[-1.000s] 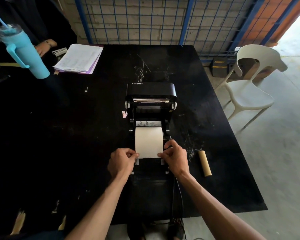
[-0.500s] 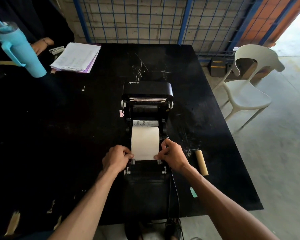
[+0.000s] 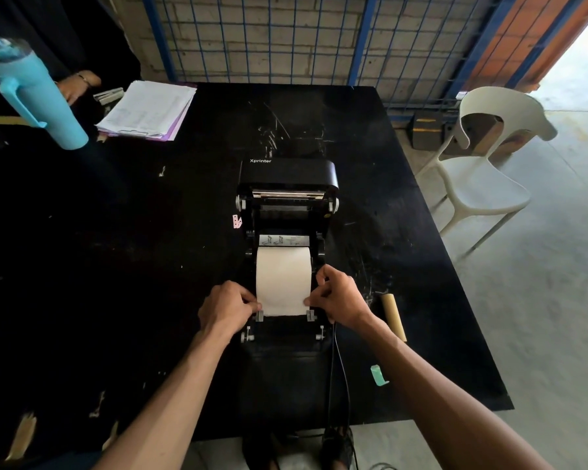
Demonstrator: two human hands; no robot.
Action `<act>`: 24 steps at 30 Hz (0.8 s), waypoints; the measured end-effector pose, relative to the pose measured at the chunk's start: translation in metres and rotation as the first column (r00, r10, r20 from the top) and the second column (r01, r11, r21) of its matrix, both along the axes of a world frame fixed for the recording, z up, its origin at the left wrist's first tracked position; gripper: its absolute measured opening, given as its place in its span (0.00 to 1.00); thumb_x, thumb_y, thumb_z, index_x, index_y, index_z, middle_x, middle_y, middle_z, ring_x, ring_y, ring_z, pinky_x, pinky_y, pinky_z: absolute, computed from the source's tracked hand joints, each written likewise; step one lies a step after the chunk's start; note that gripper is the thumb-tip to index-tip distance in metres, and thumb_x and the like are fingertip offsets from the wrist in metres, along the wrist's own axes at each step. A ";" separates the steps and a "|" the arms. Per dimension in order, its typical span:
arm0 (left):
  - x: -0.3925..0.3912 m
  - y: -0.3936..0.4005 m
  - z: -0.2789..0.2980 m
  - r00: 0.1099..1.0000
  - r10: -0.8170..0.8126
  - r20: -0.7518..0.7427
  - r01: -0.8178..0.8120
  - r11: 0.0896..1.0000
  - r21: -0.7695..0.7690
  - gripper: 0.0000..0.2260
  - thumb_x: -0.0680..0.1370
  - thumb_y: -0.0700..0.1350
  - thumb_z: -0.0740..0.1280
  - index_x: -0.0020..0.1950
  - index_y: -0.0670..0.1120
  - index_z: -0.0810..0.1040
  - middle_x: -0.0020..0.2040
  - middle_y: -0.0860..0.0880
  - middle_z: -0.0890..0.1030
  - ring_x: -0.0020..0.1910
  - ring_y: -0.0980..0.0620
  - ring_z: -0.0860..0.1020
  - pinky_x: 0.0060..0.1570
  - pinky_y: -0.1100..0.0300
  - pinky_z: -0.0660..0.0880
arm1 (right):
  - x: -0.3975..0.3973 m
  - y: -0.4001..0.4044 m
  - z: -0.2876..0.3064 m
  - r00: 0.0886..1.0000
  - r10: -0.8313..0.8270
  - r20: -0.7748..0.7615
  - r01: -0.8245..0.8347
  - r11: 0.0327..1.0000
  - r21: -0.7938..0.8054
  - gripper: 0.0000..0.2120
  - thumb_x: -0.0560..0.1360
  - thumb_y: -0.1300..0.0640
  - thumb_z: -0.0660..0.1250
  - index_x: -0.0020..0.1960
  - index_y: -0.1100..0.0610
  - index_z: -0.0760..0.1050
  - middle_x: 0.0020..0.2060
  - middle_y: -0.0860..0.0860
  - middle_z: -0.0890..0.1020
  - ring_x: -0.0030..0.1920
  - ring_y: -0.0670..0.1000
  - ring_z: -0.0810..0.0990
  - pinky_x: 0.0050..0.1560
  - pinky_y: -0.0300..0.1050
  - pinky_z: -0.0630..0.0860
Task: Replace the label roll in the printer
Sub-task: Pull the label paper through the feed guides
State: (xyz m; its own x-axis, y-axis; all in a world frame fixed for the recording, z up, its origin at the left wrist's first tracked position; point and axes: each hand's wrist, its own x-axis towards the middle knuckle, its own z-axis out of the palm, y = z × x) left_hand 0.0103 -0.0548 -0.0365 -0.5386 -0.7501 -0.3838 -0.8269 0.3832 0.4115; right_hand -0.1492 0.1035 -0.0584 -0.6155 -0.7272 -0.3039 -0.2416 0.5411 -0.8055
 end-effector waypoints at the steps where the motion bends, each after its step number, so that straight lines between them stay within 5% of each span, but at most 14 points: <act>1: 0.002 0.002 0.000 1.000 0.020 -0.020 -0.021 1.000 -0.018 0.09 0.70 0.53 0.75 0.47 0.52 0.84 0.46 0.53 0.84 0.38 0.55 0.76 0.35 0.60 0.71 | 0.000 -0.001 -0.001 0.999 0.019 -0.028 -0.018 1.000 0.018 0.16 0.71 0.64 0.76 0.45 0.58 0.67 0.35 0.53 0.87 0.28 0.59 0.82 0.22 0.49 0.77; 5: 0.010 0.020 0.001 0.979 0.040 -0.200 -0.069 0.988 -0.139 0.10 0.68 0.54 0.77 0.42 0.52 0.80 0.38 0.56 0.81 0.34 0.56 0.78 0.28 0.64 0.69 | -0.002 -0.002 -0.002 0.998 0.047 -0.045 -0.043 0.995 0.092 0.15 0.71 0.65 0.76 0.48 0.60 0.69 0.35 0.54 0.86 0.27 0.50 0.81 0.21 0.46 0.76; 8: 0.011 0.042 -0.003 0.946 -0.148 -0.287 0.086 0.972 -0.217 0.08 0.71 0.53 0.75 0.46 0.52 0.82 0.44 0.56 0.81 0.37 0.58 0.78 0.30 0.69 0.69 | -0.005 -0.004 -0.002 0.997 0.071 -0.033 -0.066 0.990 0.127 0.17 0.71 0.66 0.76 0.45 0.56 0.68 0.33 0.52 0.85 0.26 0.49 0.79 0.21 0.44 0.75; 11: 0.015 0.060 -0.014 0.924 -0.320 -0.207 0.256 0.924 -0.283 0.14 0.74 0.52 0.71 0.59 0.53 0.81 0.57 0.58 0.80 0.51 0.56 0.80 0.43 0.63 0.78 | -0.007 -0.005 -0.001 0.995 0.096 -0.028 -0.091 0.986 0.137 0.17 0.71 0.66 0.76 0.46 0.56 0.67 0.33 0.52 0.85 0.29 0.57 0.82 0.22 0.47 0.77; 14: 0.020 0.067 -0.019 0.920 -0.366 -0.143 0.300 0.889 -0.345 0.14 0.75 0.51 0.70 0.61 0.53 0.81 0.62 0.57 0.79 0.54 0.54 0.79 0.49 0.59 0.79 | -0.007 -0.003 0.001 0.993 0.116 -0.001 -0.115 0.985 0.131 0.19 0.70 0.63 0.78 0.51 0.60 0.68 0.36 0.55 0.87 0.35 0.66 0.84 0.25 0.51 0.78; 20: 0.021 0.066 -0.017 0.910 -0.391 -0.138 0.323 0.878 -0.353 0.13 0.76 0.50 0.70 0.60 0.53 0.82 0.58 0.57 0.81 0.51 0.55 0.79 0.47 0.59 0.78 | 0.002 0.001 -0.003 0.997 -0.061 0.056 0.061 0.998 0.004 0.22 0.68 0.60 0.80 0.47 0.56 0.66 0.36 0.56 0.87 0.29 0.58 0.79 0.23 0.48 0.76; 24: 0.023 0.065 -0.017 0.911 -0.385 -0.149 0.318 0.884 -0.344 0.11 0.75 0.50 0.71 0.57 0.53 0.83 0.54 0.57 0.82 0.48 0.55 0.79 0.43 0.61 0.77 | 0.006 0.001 -0.010 0.994 0.004 -0.110 0.004 0.997 0.074 0.17 0.70 0.59 0.77 0.45 0.51 0.67 0.34 0.50 0.86 0.34 0.51 0.84 0.41 0.59 0.83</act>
